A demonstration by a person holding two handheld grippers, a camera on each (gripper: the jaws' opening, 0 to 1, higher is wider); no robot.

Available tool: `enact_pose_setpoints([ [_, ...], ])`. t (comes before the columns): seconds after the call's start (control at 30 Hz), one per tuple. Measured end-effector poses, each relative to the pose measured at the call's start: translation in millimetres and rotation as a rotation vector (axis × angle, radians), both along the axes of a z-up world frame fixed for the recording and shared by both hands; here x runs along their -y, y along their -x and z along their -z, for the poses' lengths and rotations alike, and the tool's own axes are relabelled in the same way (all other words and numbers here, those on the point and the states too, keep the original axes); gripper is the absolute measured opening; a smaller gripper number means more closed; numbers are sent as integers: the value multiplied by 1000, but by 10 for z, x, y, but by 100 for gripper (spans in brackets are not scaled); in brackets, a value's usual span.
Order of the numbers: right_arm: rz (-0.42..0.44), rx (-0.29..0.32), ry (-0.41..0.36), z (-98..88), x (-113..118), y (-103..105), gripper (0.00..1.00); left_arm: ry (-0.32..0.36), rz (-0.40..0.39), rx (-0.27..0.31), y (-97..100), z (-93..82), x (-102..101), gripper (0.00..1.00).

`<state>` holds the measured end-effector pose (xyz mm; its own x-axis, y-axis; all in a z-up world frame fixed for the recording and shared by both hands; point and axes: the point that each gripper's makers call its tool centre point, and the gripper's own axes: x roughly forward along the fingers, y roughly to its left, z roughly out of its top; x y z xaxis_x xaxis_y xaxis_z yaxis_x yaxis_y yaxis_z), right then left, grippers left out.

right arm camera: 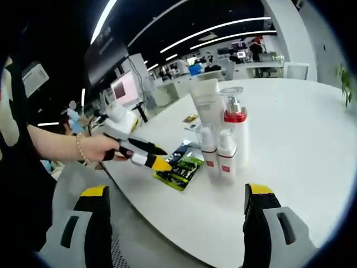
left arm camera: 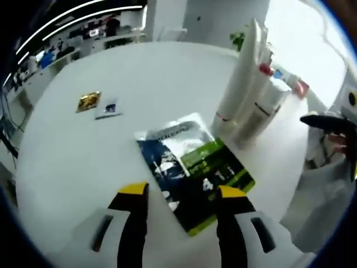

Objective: Arrange the skincare products in the storage area until every visible bottle or jar stands upright without overlapping.

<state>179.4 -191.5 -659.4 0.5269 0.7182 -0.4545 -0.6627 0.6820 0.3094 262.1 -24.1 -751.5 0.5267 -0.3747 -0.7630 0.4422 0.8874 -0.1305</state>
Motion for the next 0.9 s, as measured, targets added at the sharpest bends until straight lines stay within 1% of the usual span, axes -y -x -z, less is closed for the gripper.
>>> enact_pose_setpoints([
  [0.1, -4, -1, 2, 6, -7, 1, 99, -8, 4, 26, -21, -44, -32, 49],
  [0.2, -9, -6, 2, 12, -19, 7, 99, 4, -1, 40, -9, -128, -49, 52],
  [0.23, -9, -5, -2, 9, -21, 1, 99, 14, -3, 53, -5, -168, -65, 54],
  [0.3, -8, -2, -4, 7, -19, -5, 99, 25, 2, 72, 5, -216, -19, 59],
  [0.33, -9, -4, -5, 12, -16, -5, 99, 27, 3, 78, 7, -210, -34, 62],
  [0.43, -11, -5, -4, 15, -19, -4, 99, 39, -6, 101, 32, -283, -79, 65],
  [0.53, -9, -8, -5, 15, -26, -4, 99, 48, -25, 107, 96, -346, -118, 67],
  [0.7, -3, -12, -7, 26, -46, -35, 99, 81, -43, 142, 211, -496, -166, 76],
  [0.9, 9, -11, -16, 38, -36, -58, 99, 99, -80, 188, 316, -651, -311, 85],
])
